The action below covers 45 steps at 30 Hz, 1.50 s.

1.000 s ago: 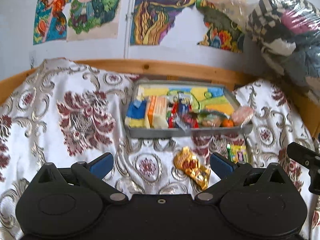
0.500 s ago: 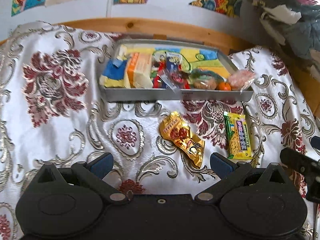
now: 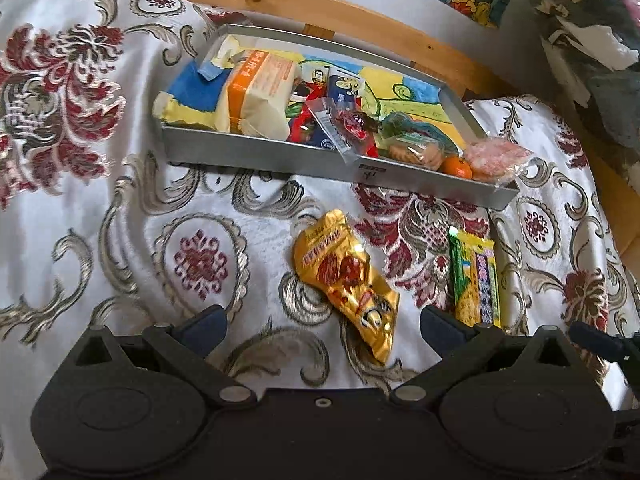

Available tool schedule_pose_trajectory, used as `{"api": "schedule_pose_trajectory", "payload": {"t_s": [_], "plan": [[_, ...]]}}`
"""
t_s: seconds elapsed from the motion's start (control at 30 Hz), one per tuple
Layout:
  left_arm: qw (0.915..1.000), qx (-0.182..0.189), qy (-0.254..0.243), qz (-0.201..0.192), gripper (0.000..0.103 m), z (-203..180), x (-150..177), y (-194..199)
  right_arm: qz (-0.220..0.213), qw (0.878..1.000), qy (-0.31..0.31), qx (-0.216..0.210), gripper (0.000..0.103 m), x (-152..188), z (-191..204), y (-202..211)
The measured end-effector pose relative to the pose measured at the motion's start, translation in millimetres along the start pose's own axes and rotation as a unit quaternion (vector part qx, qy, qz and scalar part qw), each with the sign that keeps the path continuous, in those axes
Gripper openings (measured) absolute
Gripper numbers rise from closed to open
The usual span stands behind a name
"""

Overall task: Organize snacks
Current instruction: 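Reach the left tool to the gold snack bag while the right tool reaches the yellow biscuit pack, then grasp the gold snack bag with the left tool while the right tool grasps the yellow biscuit pack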

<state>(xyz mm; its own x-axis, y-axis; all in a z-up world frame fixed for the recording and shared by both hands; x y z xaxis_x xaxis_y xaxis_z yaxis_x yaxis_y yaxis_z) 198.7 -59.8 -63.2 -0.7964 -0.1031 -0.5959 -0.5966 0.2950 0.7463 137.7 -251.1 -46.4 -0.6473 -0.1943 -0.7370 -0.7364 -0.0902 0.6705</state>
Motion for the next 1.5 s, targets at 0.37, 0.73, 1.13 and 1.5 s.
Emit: {"api": "schedule_pose_trajectory", "payload": {"t_s": [0.37, 0.73, 1.13, 1.5], "plan": [[0.9965, 0.082, 0.000, 0.014, 0.102, -2.1, -3.1, -18.3, 0.029, 0.999, -0.002, -0.029, 0.091, -13.2, -3.6, -57.7], [0.9913, 0.122, 0.051, 0.001, 0.102, -2.5, -3.5, -28.0, 0.018, 1.000, -0.024, 0.004, 0.065, -7.3, -7.2, -73.2], [0.9842, 0.163, 0.066, -0.018, 0.088, -4.7, -5.1, -27.0, 0.016, 0.999, -0.033, 0.000, 0.064, -5.7, -8.7, -74.1], [0.9800, 0.176, 0.092, -0.011, 0.053, -6.1, -13.3, -45.0, 0.015, 0.999, -0.047, -0.007, 0.064, -4.7, -10.6, -75.2]]}}
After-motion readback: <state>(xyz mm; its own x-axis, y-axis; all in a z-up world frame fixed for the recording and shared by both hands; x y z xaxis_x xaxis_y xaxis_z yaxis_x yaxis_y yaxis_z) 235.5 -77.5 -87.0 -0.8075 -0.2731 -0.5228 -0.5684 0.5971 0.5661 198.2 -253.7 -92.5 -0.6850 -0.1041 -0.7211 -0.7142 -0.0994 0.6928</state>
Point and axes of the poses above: each gripper's, at about its wrist camera, not at the fingertips, and y roughly against the way its jaws point, z to its left, x to its underside, the point moved 5 cm from there along -y, roughly the way its jaws point, and after that the axes turned 11 degrees about z, right-handed, at the moved point
